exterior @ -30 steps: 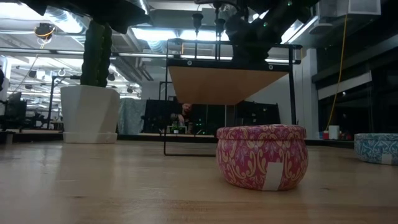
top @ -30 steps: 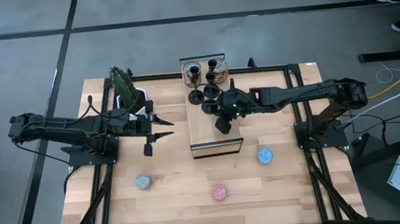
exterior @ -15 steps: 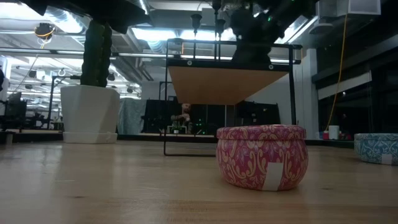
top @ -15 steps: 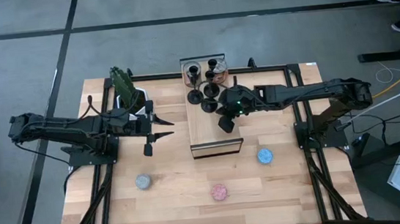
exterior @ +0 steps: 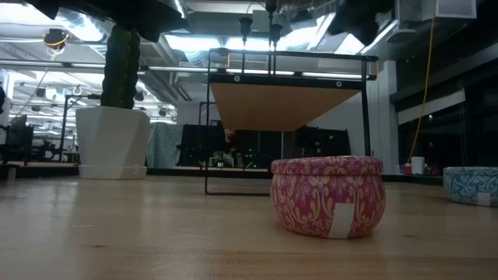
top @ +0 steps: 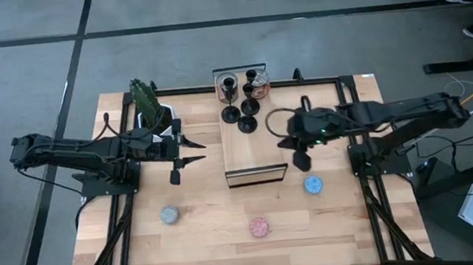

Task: Pick & Place candle stick holders
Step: Put the small blue scented candle on the shelf

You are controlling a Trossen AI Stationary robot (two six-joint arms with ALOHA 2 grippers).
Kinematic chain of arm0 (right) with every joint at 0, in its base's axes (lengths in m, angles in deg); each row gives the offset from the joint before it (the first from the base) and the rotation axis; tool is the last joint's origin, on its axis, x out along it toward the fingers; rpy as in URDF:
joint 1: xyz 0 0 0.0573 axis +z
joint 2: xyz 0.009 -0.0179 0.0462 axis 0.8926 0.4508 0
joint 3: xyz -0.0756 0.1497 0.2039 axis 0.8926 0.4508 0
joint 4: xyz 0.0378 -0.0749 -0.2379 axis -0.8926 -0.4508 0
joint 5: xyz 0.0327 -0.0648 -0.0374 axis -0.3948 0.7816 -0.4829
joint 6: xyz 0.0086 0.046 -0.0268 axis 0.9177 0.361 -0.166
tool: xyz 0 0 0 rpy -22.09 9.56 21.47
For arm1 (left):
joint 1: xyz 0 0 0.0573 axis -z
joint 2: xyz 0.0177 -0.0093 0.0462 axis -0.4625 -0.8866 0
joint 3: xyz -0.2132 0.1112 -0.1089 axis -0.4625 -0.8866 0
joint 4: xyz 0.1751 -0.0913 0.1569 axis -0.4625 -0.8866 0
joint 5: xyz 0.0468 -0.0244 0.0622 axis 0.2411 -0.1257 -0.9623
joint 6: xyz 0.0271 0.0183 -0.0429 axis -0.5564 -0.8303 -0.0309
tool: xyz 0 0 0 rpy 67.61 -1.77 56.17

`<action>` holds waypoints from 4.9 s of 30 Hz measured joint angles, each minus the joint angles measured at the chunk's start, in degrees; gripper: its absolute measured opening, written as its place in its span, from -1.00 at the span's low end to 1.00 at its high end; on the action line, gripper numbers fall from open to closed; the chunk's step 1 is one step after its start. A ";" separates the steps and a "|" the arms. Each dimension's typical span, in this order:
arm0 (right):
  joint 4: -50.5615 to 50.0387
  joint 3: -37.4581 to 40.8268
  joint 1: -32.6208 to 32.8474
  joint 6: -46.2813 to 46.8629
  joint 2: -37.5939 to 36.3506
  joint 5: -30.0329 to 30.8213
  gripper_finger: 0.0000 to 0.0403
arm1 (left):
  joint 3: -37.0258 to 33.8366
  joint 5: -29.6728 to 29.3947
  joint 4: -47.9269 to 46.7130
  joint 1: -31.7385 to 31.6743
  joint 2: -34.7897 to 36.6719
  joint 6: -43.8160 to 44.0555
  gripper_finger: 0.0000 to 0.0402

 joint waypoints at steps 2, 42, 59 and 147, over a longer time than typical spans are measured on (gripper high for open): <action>-1.56 0.00 1.78 0.37 -1.82 0.00 -1.00 | 0.00 0.00 -0.01 -0.01 0.02 0.00 -0.39; -19.78 0.00 39.88 43.29 -7.42 -1.96 -1.00 | 0.00 0.00 0.02 0.00 0.02 0.00 -0.38; -28.30 0.00 39.88 54.07 -7.23 -2.82 -0.85 | 0.00 0.00 0.02 0.01 0.02 0.00 -0.39; -19.97 10.62 26.28 64.48 17.99 6.02 0.86 | 0.00 0.00 0.02 0.01 0.01 0.00 -0.39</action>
